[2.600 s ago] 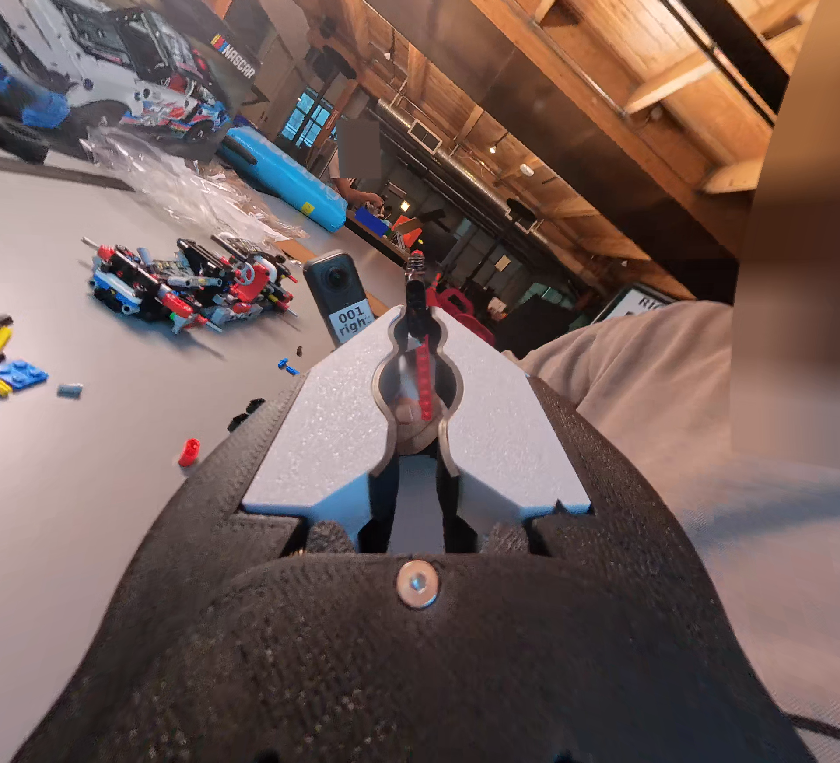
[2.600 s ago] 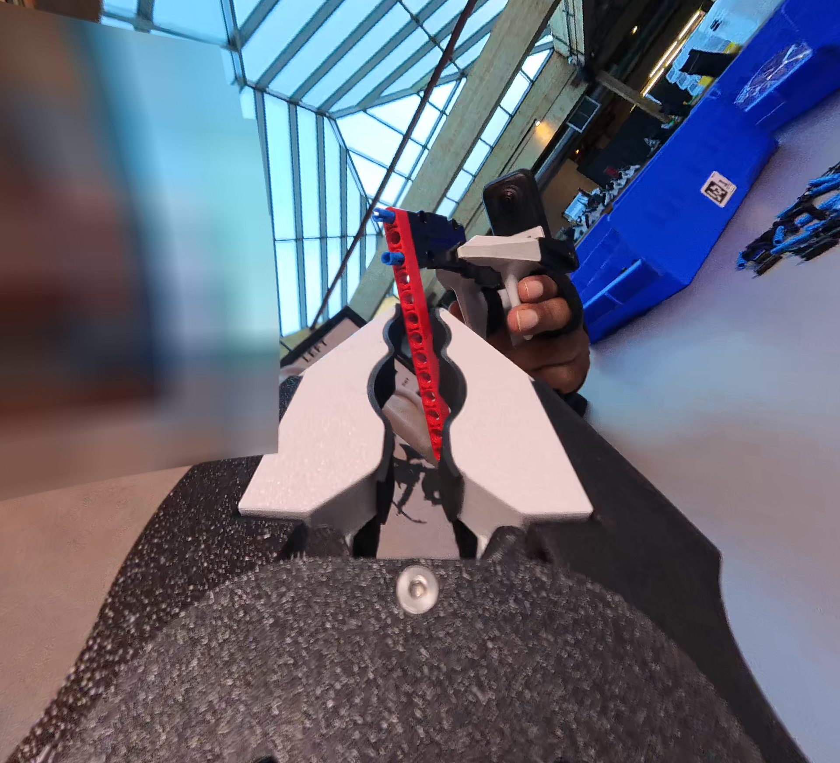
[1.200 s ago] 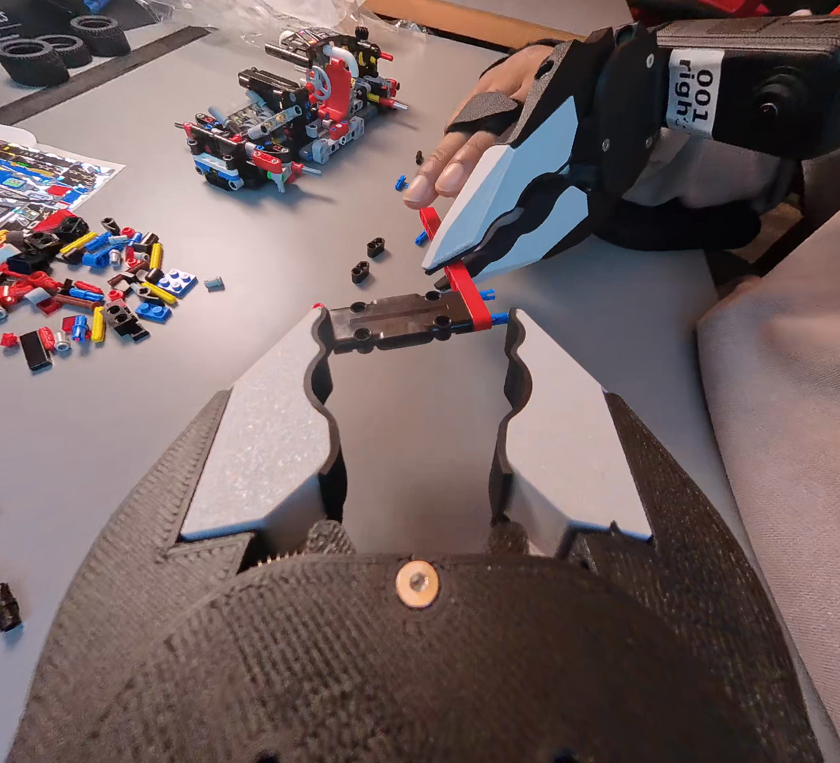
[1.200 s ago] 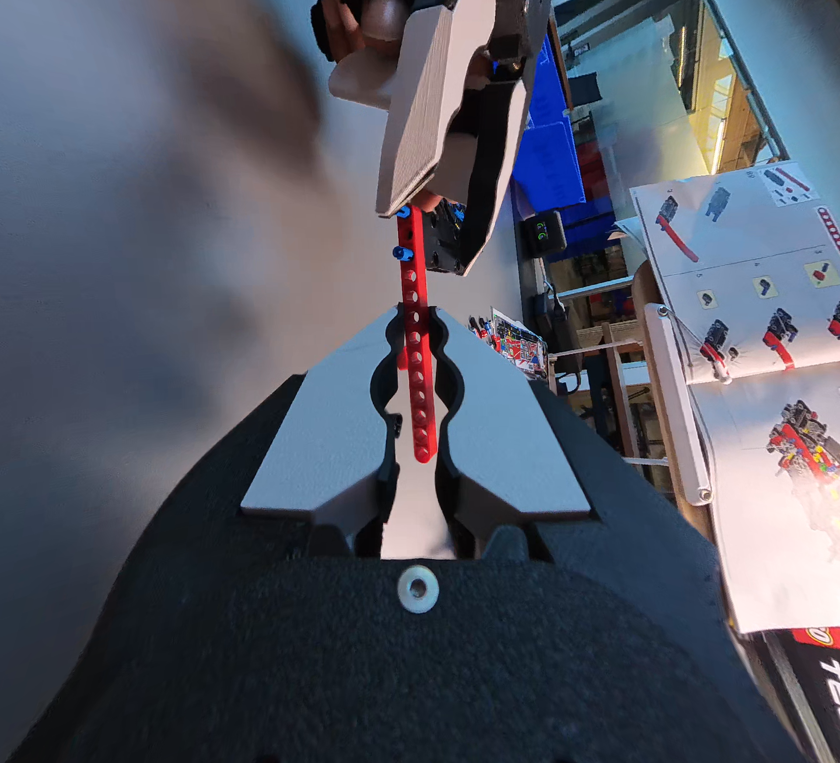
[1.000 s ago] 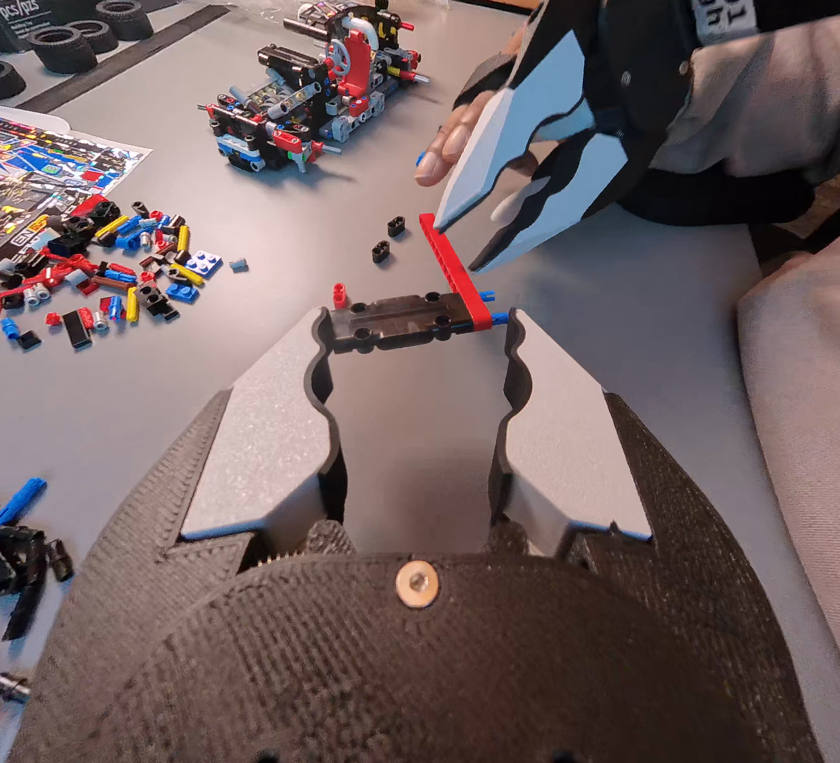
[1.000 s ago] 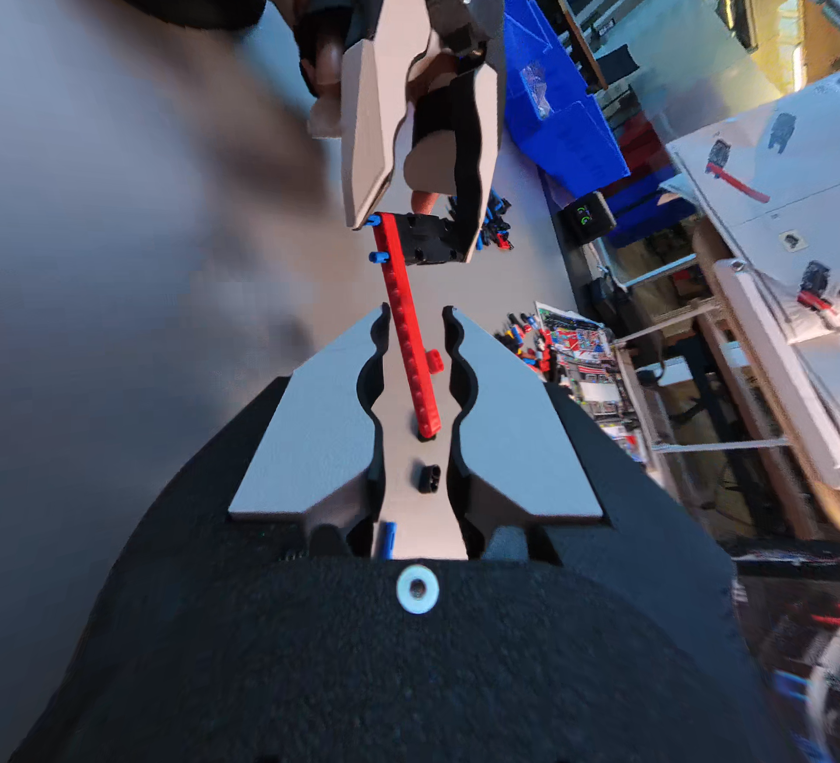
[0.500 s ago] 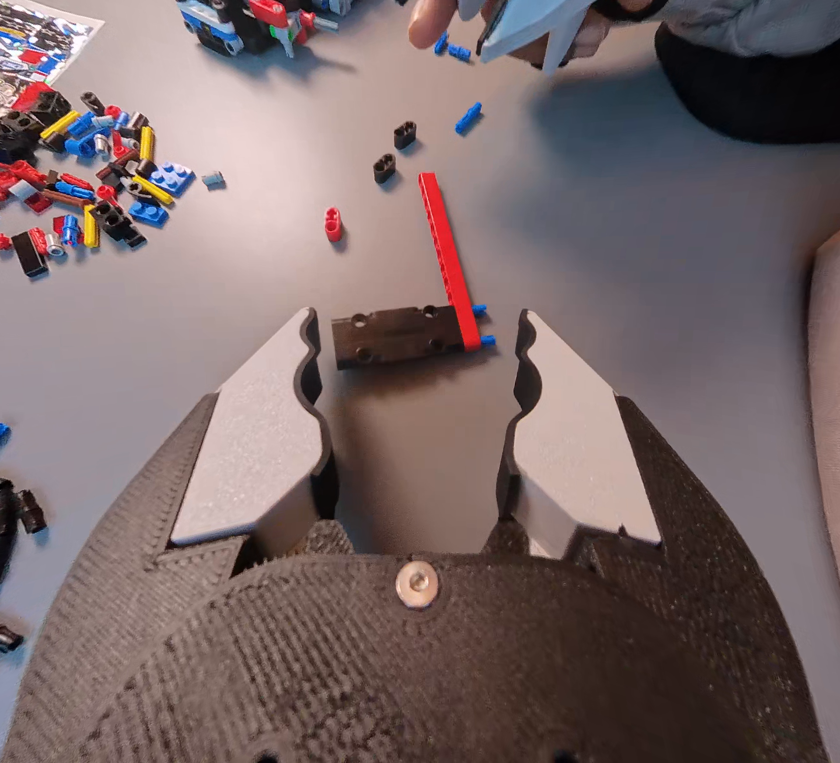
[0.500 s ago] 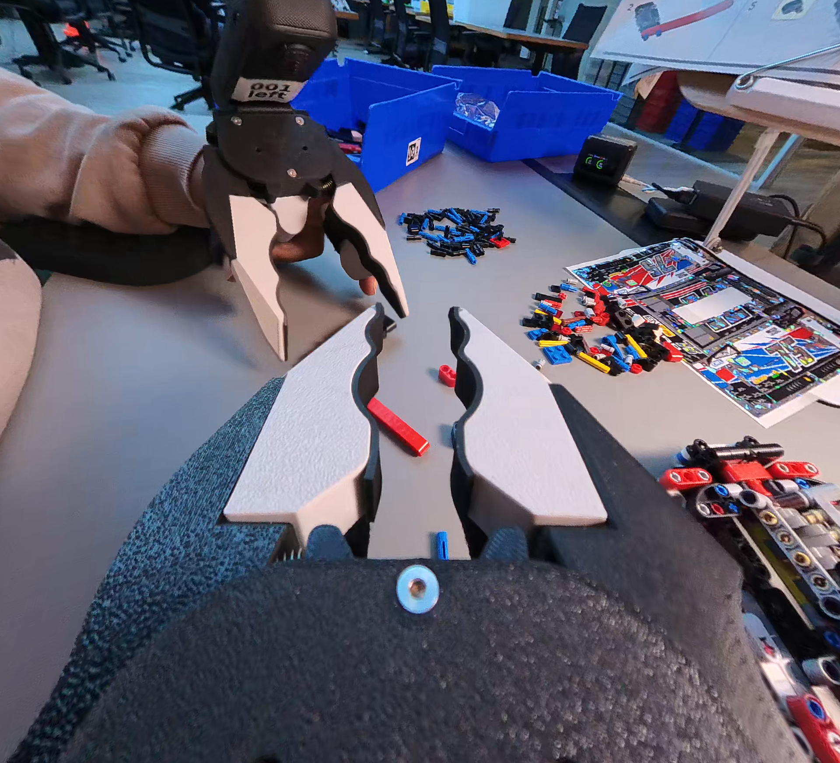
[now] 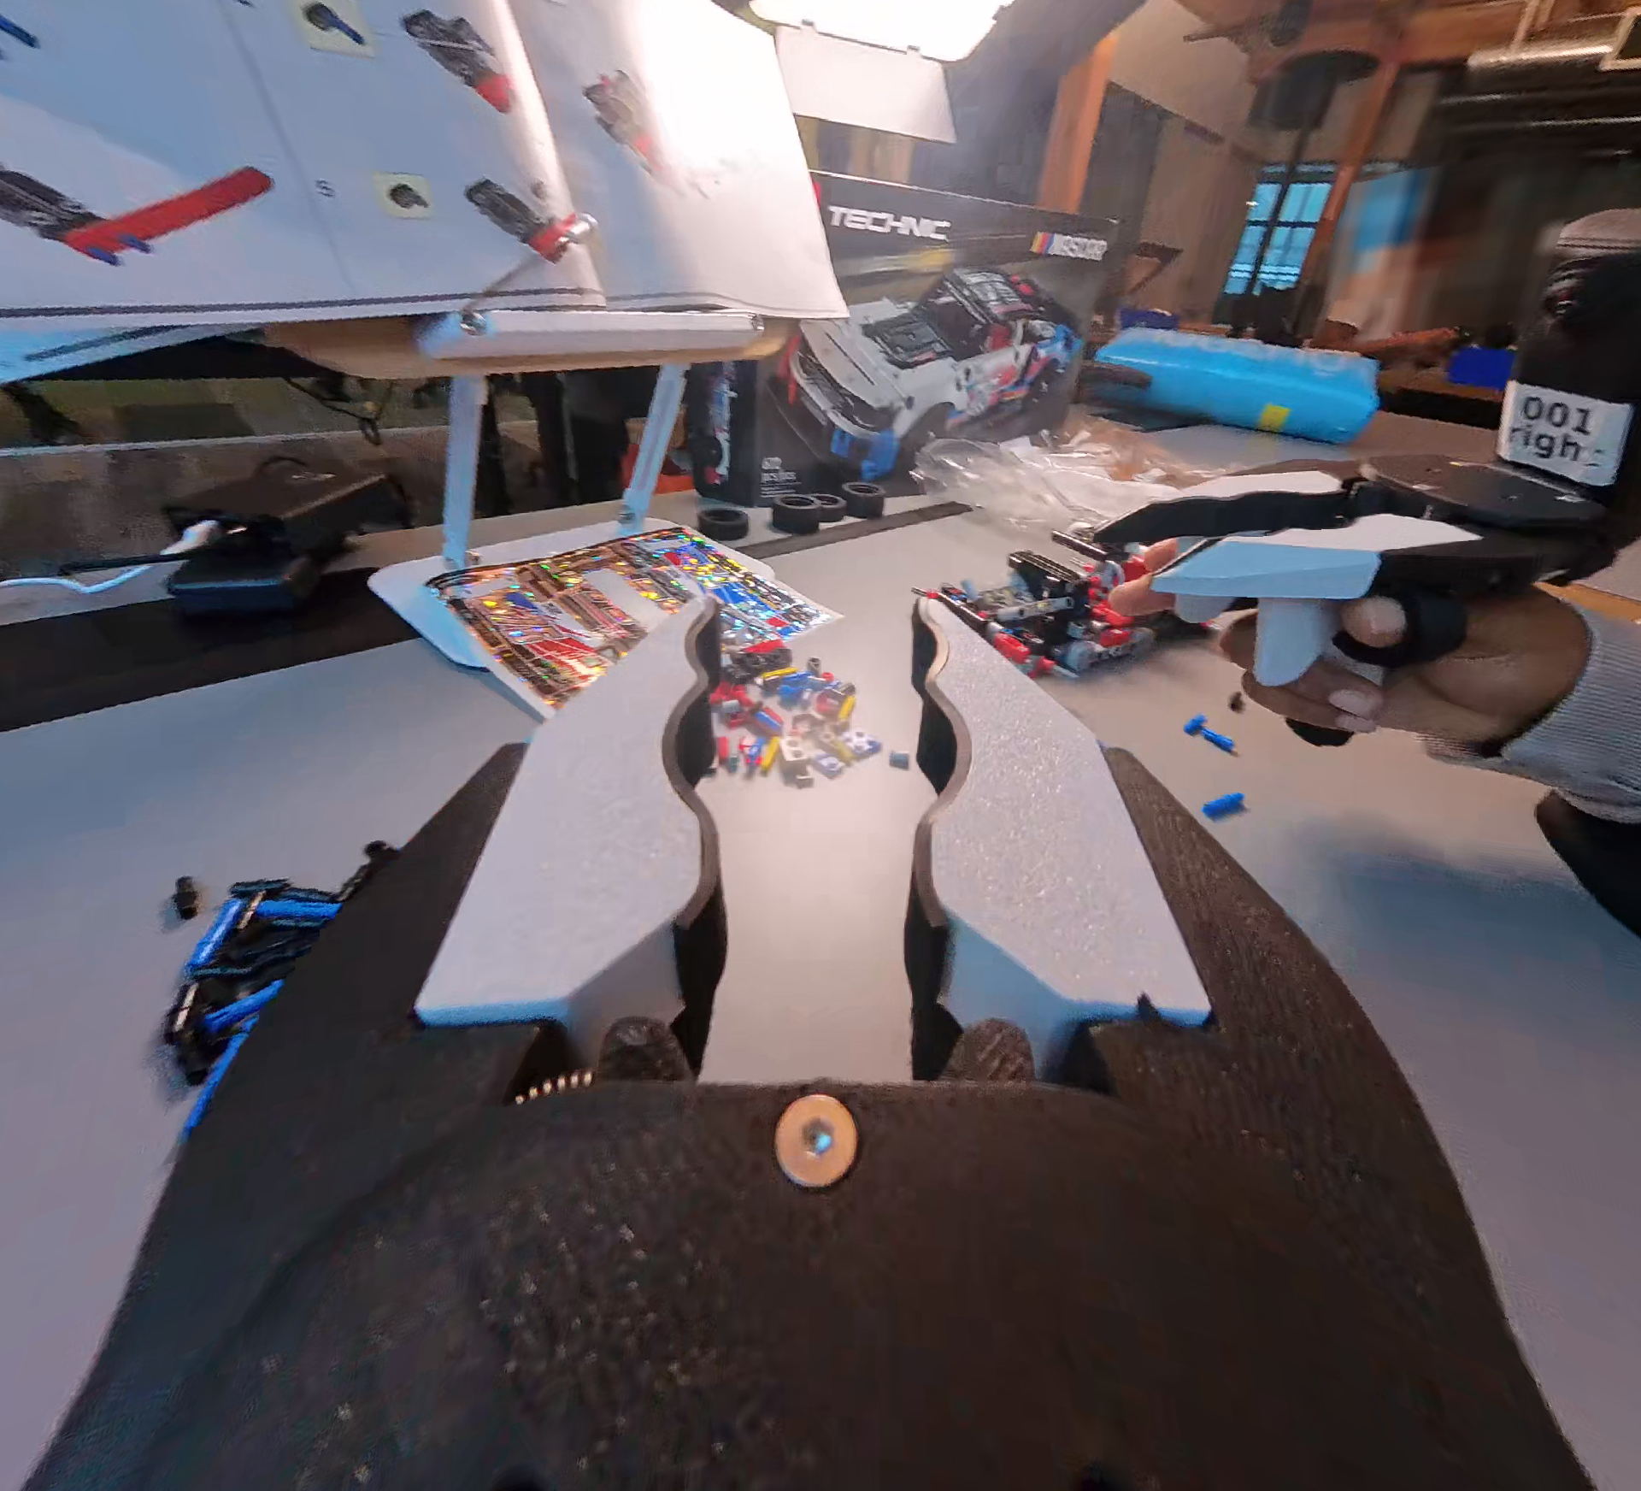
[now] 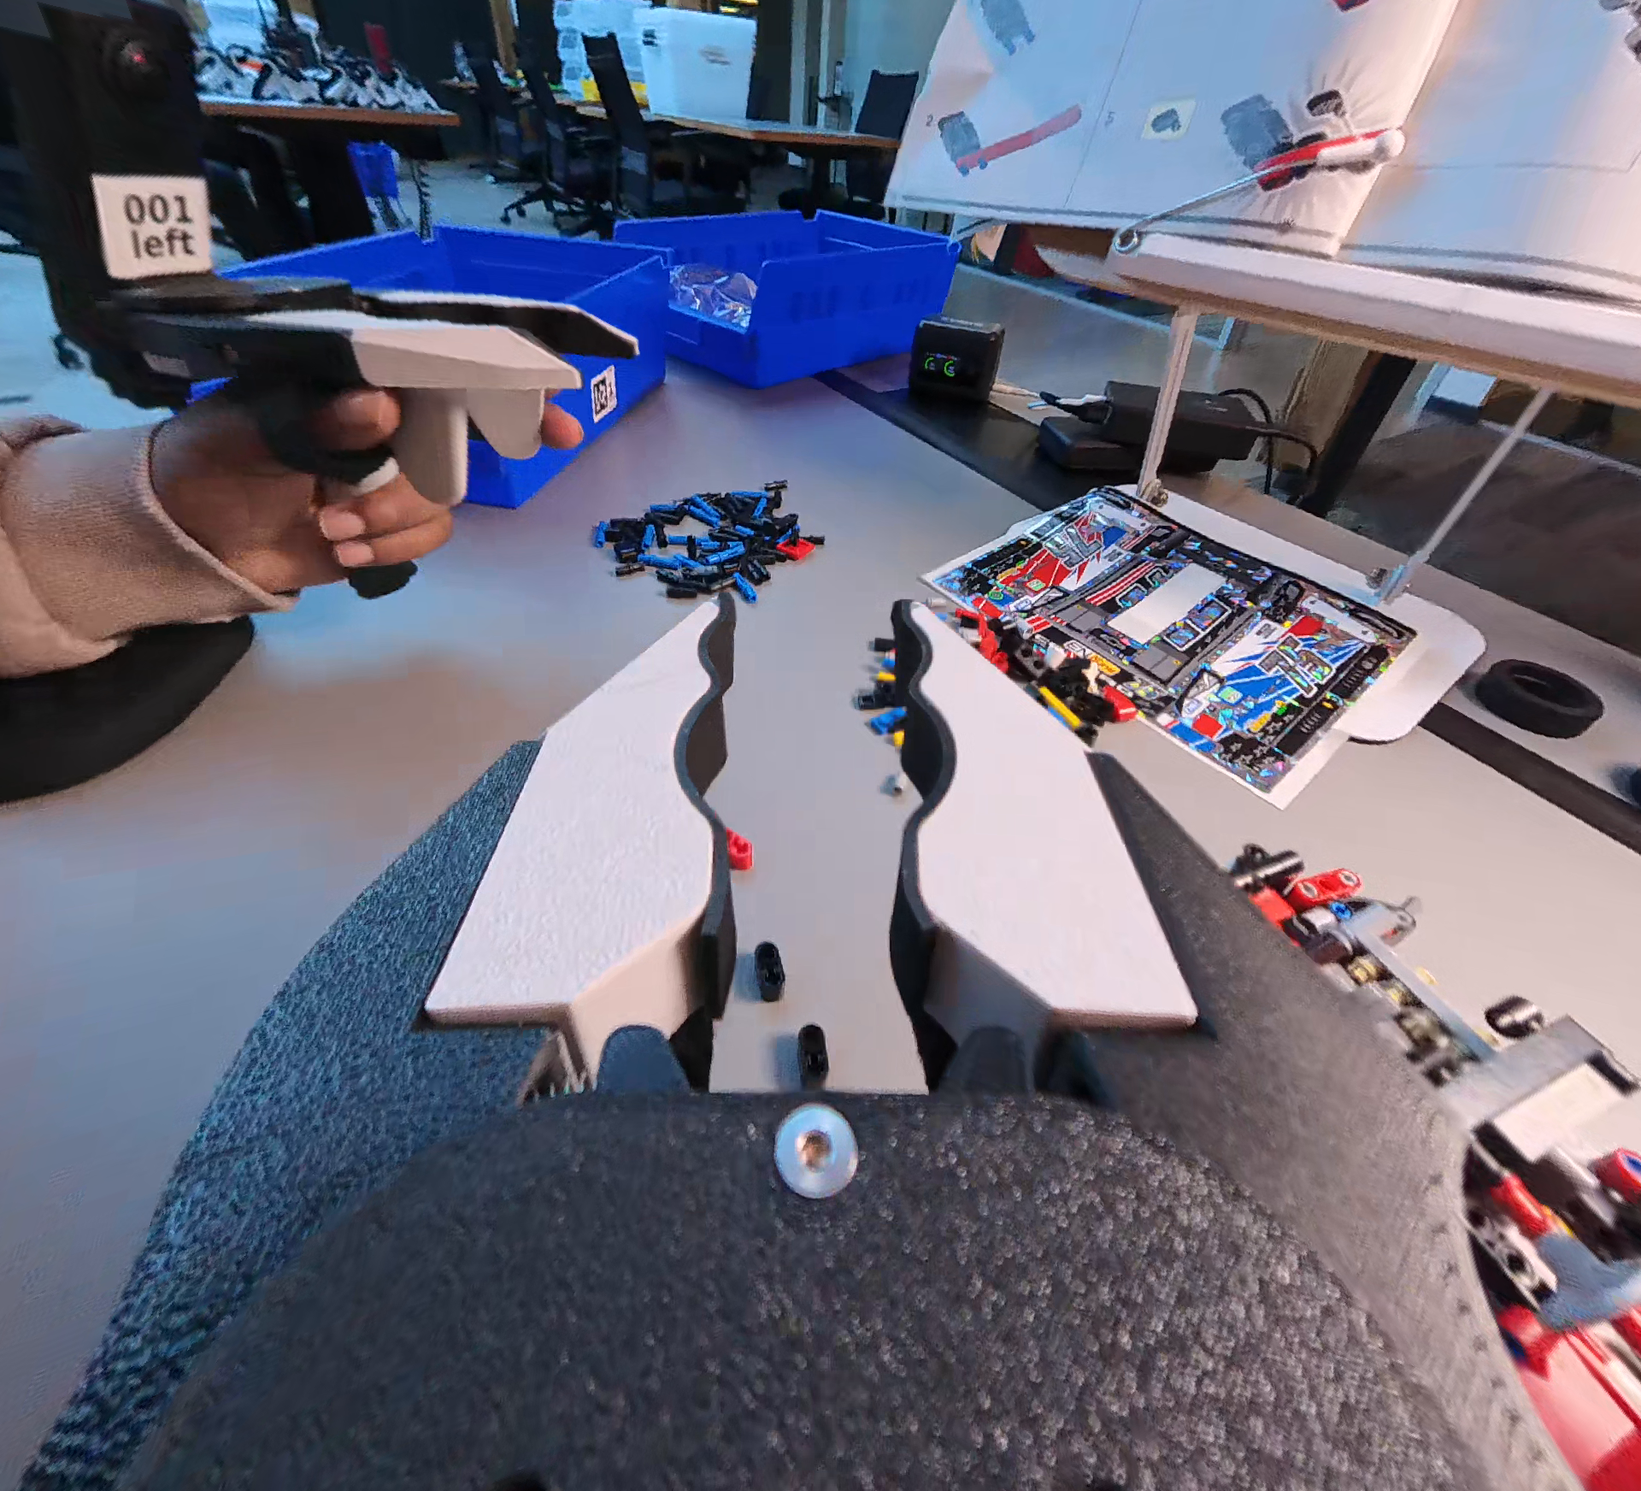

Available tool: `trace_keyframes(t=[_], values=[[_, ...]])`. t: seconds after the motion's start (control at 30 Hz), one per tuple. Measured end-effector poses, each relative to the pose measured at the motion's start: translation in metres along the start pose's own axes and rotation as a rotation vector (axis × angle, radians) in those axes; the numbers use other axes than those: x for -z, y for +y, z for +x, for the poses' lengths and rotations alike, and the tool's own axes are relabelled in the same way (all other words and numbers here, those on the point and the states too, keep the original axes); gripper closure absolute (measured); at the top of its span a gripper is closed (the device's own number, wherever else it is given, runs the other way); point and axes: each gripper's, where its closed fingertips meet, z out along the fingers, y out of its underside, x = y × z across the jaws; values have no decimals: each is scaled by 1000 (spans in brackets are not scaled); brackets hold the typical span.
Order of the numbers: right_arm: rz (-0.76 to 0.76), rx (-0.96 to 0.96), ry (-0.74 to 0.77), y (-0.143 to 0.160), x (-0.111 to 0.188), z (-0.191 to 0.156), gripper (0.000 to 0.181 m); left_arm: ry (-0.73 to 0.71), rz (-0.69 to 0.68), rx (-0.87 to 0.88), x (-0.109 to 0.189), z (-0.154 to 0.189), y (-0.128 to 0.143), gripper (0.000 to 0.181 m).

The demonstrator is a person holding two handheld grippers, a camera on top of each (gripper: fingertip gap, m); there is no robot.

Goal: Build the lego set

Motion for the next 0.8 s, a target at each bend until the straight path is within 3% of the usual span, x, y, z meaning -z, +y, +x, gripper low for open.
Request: trace_keyframes(t=[0.07,0.17,0.2,0.53,0.8], values=[[15,20,26,-14,-9,5,155,-33,12,15,2,-9,-1,152],[67,60,79,-47,-27,20,181,-59,2,30,2,-16,0,174],[87,67,92,-59,-36,26,181,-73,-2,23,2,-17,1,181],[209,106,230,-160,-151,101,180,-79,21,-62,4,-10,-6,177],[187,149,308,-201,-229,142,179,-76,-6,-66,1,-11,0,167]])
